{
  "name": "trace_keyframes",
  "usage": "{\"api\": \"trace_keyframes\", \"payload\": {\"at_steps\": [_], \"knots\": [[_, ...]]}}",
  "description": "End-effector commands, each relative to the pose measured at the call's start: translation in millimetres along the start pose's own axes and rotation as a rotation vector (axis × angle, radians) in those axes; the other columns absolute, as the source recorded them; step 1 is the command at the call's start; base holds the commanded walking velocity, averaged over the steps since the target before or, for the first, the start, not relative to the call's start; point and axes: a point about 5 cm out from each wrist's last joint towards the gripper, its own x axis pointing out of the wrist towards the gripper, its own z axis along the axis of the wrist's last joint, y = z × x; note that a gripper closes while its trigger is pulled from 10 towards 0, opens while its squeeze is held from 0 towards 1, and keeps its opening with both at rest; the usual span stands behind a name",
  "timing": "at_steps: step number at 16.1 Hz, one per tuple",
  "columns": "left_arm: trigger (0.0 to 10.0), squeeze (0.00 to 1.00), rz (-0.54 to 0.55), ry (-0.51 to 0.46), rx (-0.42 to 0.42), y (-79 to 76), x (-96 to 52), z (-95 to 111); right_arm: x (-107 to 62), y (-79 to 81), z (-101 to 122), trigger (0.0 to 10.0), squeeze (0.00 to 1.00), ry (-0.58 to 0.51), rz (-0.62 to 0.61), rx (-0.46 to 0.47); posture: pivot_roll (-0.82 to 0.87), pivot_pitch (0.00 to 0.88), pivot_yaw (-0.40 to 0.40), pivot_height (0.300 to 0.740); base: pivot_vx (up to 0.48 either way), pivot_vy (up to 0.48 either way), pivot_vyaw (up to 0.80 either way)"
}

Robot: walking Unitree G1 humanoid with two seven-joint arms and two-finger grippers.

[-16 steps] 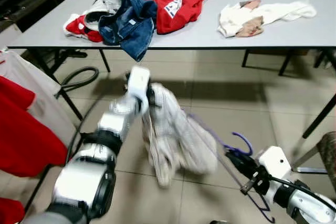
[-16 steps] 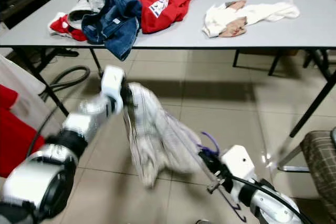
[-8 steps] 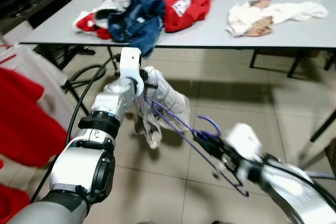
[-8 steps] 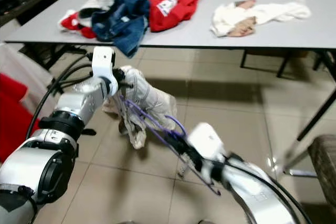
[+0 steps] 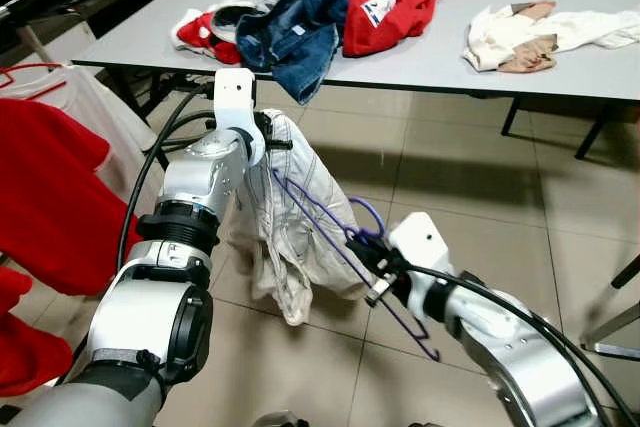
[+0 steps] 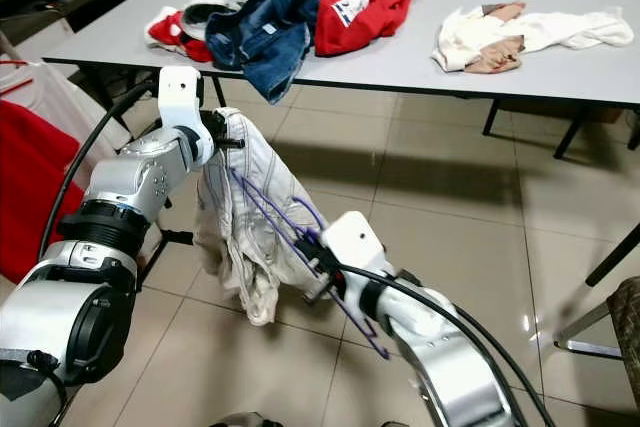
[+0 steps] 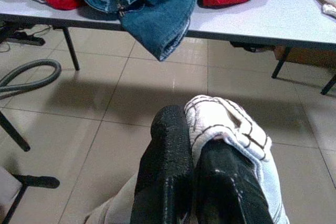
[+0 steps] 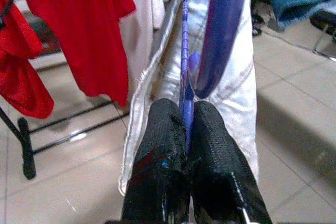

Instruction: Hang hanger

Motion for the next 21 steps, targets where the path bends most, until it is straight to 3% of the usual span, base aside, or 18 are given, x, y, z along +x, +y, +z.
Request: {"api": "trace_keyframes", "payload": {"at_steps": [1,7,9,11,13,15,17,19,21], "knots": [[0.0,0.00,0.009,-0.048,-0.005,0.9,-2.7,12,2.6,4.9,9,10.0,0.00,-0.045,0.021,0.008,-0.01,0.000,0.116,0.740,0.000,0.000,0.00],[0.0,0.00,0.007,-0.041,-0.023,-6.0,-4.5,11,10.7,5.0,14,10.0,0.00,-0.042,0.026,0.025,0.00,0.000,0.093,0.740,0.000,0.000,0.00],[0.0,0.00,-0.010,-0.039,-0.060,-12.1,-6.5,14,18.8,-2.8,1,10.0,0.00,0.058,-0.035,0.023,-0.01,0.000,0.090,0.740,0.000,0.000,0.00],[0.0,0.00,-0.033,-0.020,-0.084,-20.9,-7.8,14,26.9,-11.0,-4,10.0,0.00,0.100,-0.094,0.046,-0.01,0.000,0.089,0.740,0.000,0.000,0.00],[0.0,0.00,-0.057,0.032,-0.116,-35.3,-9.2,6,39.7,-18.1,-2,10.0,0.00,0.085,-0.143,0.127,0.00,0.000,0.094,0.740,0.000,0.000,0.00],[0.0,0.00,-0.043,0.054,-0.107,-38.3,-9.8,-1,40.4,-20.3,1,10.0,0.00,0.069,-0.170,0.157,-0.01,0.000,0.096,0.740,0.000,0.000,0.00],[0.0,0.00,0.003,0.062,-0.130,-32.6,-10.5,-3,32.8,-23.4,-2,10.0,0.00,0.068,-0.238,0.207,-0.02,0.000,0.098,0.740,0.000,0.000,0.00],[0.2,0.00,0.065,0.066,-0.129,-23.6,-10.1,-5,11.1,-25.0,-7,10.0,0.00,0.073,-0.318,0.278,-0.05,0.000,0.113,0.740,0.000,0.000,0.00],[0.5,0.00,0.057,0.072,-0.133,-29.2,-9.9,-6,-7.7,-29.9,-12,10.0,0.00,0.087,-0.415,0.285,-0.06,0.000,0.124,0.740,0.000,0.000,0.00]]}}
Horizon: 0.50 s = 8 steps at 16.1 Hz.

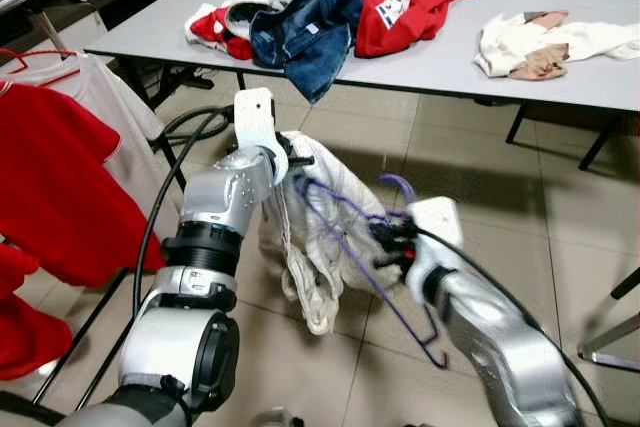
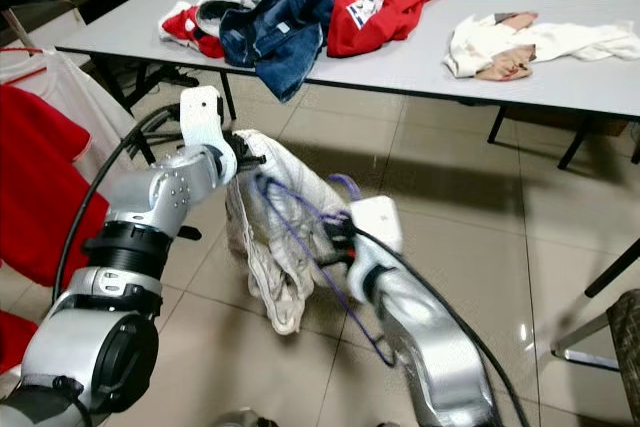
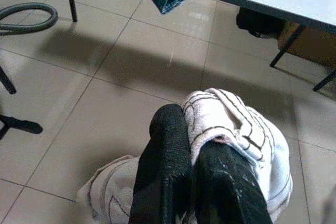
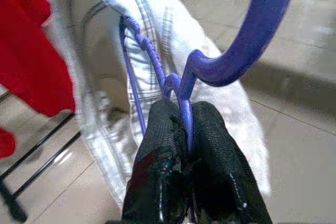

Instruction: Hang hanger

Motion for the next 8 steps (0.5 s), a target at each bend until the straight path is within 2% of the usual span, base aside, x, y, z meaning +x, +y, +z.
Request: {"api": "trace_keyframes", "payload": {"at_steps": [1,3,5,8], "knots": [[0.7,0.00,0.002,-0.051,0.001,-2.4,-3.2,13,-10.3,-15.0,5,10.0,0.00,-0.027,-0.117,-0.013,-0.07,0.000,0.132,0.740,0.000,0.000,0.00],[0.6,0.00,-0.011,-0.025,-0.008,-8.8,-1.5,6,-24.2,-25.6,12,10.0,0.00,-0.078,-0.206,-0.061,-0.10,0.000,0.148,0.740,0.000,0.000,0.00],[0.8,0.00,-0.032,-0.006,-0.013,-16.3,0.0,1,-31.6,-29.4,16,10.0,0.00,-0.122,-0.256,-0.024,-0.11,0.000,0.155,0.740,0.000,0.000,0.00],[1.1,0.00,-0.037,0.009,-0.020,-20.8,1.6,-4,-46.9,-37.7,19,10.0,0.00,-0.120,-0.362,-0.021,-0.13,0.000,0.155,0.740,0.000,0.000,0.00]]}}
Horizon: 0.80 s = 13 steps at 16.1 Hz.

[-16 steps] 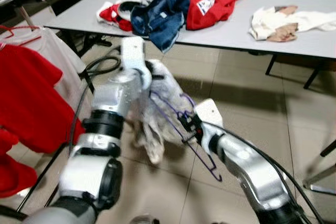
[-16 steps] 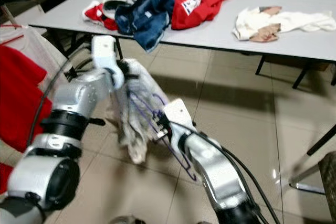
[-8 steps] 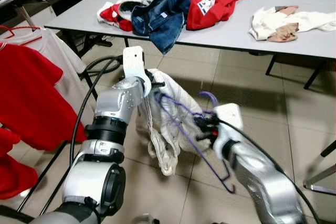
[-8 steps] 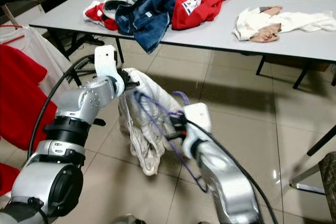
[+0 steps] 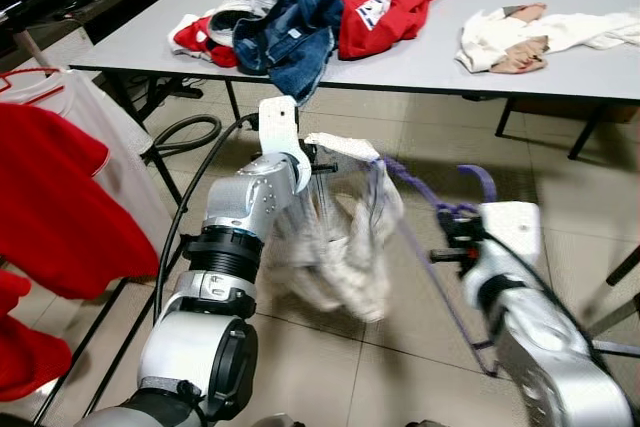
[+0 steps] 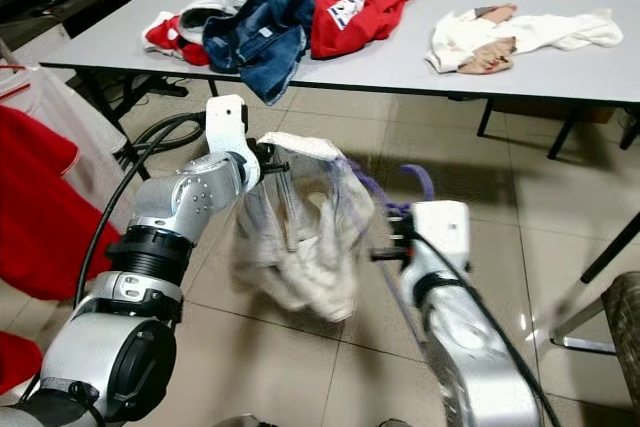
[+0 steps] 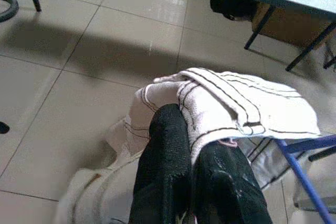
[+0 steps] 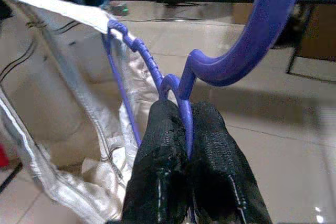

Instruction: Hang hanger

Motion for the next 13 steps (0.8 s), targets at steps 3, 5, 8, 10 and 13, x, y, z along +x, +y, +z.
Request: {"api": "trace_keyframes", "payload": {"at_steps": [3,5,8,10,13], "knots": [[1.3,0.00,-0.060,-0.056,-0.023,-11.3,-2.9,14,-1.4,3.4,-11,10.0,0.00,0.091,0.056,-0.006,-0.14,0.000,0.151,0.740,0.000,0.000,0.00],[2.1,0.00,-0.128,-0.057,-0.054,-23.4,-5.2,18,1.0,20.9,-20,10.0,0.00,0.132,0.194,-0.007,-0.14,0.000,0.149,0.740,0.000,0.000,0.00],[2.5,0.00,-0.201,-0.058,-0.065,-34.4,-9.3,23,7.2,24.8,-27,10.0,0.00,0.163,0.194,-0.009,-0.13,0.000,0.148,0.740,0.000,0.000,0.00],[1.1,0.00,-0.263,-0.045,-0.099,-41.8,-16.8,31,17.1,17.8,-33,10.0,0.00,0.189,0.113,0.003,-0.12,0.000,0.148,0.740,0.000,0.000,0.00],[0.0,0.00,-0.282,-0.077,-0.196,-48.3,-23.7,49,22.7,10.9,-48,10.0,0.00,0.247,0.076,-0.014,-0.11,0.000,0.150,0.740,0.000,0.000,0.00]]}}
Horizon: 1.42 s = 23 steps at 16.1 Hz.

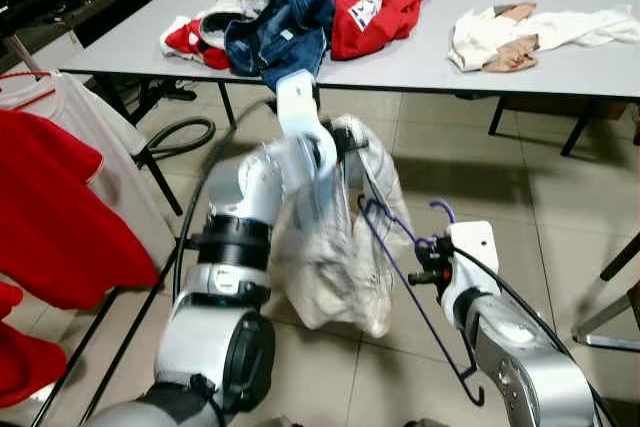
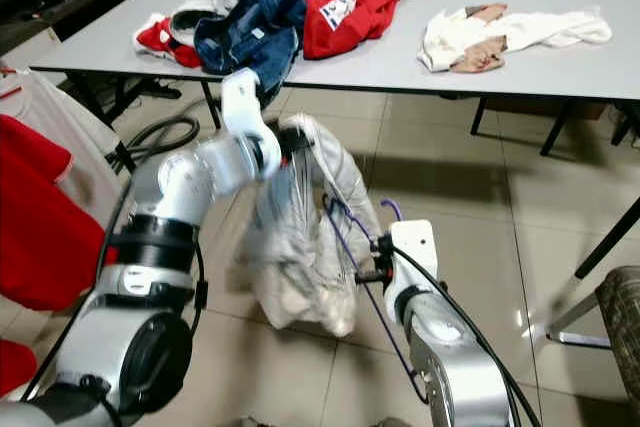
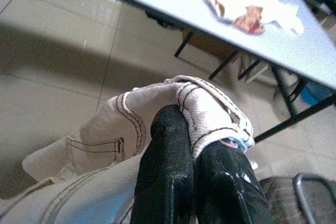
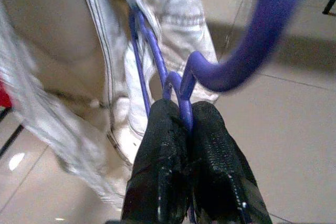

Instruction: Hang hanger

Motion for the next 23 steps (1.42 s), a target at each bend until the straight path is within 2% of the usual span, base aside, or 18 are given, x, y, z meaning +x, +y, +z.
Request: {"api": "trace_keyframes", "payload": {"at_steps": [1,2,3,5,7,8,9,10,11,14,15,16,18,21,23], "knots": [[0.0,0.00,-0.057,-0.076,-0.017,-18.2,-5.9,22,2.4,0.3,-9,10.0,0.00,0.037,0.003,-0.011,-0.11,0.000,0.150,0.740,0.000,0.000,0.00],[0.0,0.00,-0.079,-0.082,-0.031,-23.0,-7.6,28,3.6,1.5,-11,10.0,0.00,0.031,0.010,-0.005,-0.11,0.000,0.150,0.740,0.000,0.000,0.00],[0.0,0.00,-0.084,-0.084,0.001,-25.0,-9.7,30,3.4,0.5,5,10.0,0.00,-0.096,-0.017,0.076,-0.11,0.000,0.157,0.740,0.000,0.000,0.00],[0.0,0.00,-0.071,-0.058,0.033,-21.4,-11.1,26,0.5,-11.1,25,10.0,0.00,-0.247,-0.097,0.230,-0.12,0.000,0.164,0.740,0.000,0.000,0.00],[0.0,0.00,-0.101,-0.049,0.127,-19.9,-14.7,23,0.0,-21.8,33,10.0,0.00,-0.326,-0.115,0.367,-0.12,0.000,0.168,0.740,0.000,0.000,0.00],[0.0,0.00,-0.140,-0.033,0.205,-19.2,-18.0,19,-0.4,-28.0,38,10.0,0.00,-0.372,-0.104,0.438,-0.12,0.000,0.169,0.740,0.000,0.000,0.00],[0.0,0.00,-0.171,-0.013,0.284,-15.1,-22.8,16,-0.4,-34.1,47,10.0,0.00,-0.427,-0.070,0.482,-0.12,0.000,0.170,0.740,0.000,0.000,0.00],[0.0,0.00,-0.184,-0.010,0.319,-12.6,-25.5,16,-0.6,-36.7,52,10.0,0.00,-0.455,-0.049,0.494,-0.12,0.000,0.170,0.740,0.000,0.000,0.00],[0.0,0.00,-0.219,0.001,0.379,-3.1,-30.9,21,0.5,-45.0,58,10.0,0.00,-0.471,-0.007,0.520,-0.12,0.000,0.167,0.740,0.000,0.000,0.00],[0.0,0.00,-0.321,0.059,0.508,2.7,-41.7,23,1.9,-60.7,66,10.0,0.00,-0.504,-0.016,0.586,-0.12,0.000,0.163,0.740,0.000,0.000,0.00],[0.0,0.00,-0.387,0.076,0.566,4.5,-47.7,26,4.1,-68.4,73,10.0,0.00,-0.526,-0.006,0.649,-0.12,0.000,0.164,0.740,0.000,0.000,0.00],[0.0,0.00,-0.444,0.053,0.570,3.0,-51.8,34,9.2,-71.0,77,10.0,0.00,-0.510,0.015,0.710,-0.12,0.000,0.163,0.740,0.000,0.000,0.00],[0.0,0.00,-0.532,0.039,0.568,-2.4,-56.9,38,15.3,-70.1,76,10.0,0.00,-0.468,0.019,0.727,-0.12,0.000,0.164,0.740,0.000,0.000,0.00],[0.0,0.00,-0.681,0.031,0.535,-13.2,-63.4,37,27.8,-57.9,78,10.0,0.00,-0.416,0.077,0.797,-0.11,0.000,0.167,0.740,0.000,0.000,0.00],[0.0,0.00,-0.764,0.112,0.631,-8.3,-70.4,25,32.4,-53.0,87,10.0,0.00,-0.436,0.102,0.917,-0.11,0.000,0.168,0.740,0.000,0.000,0.00]]}}
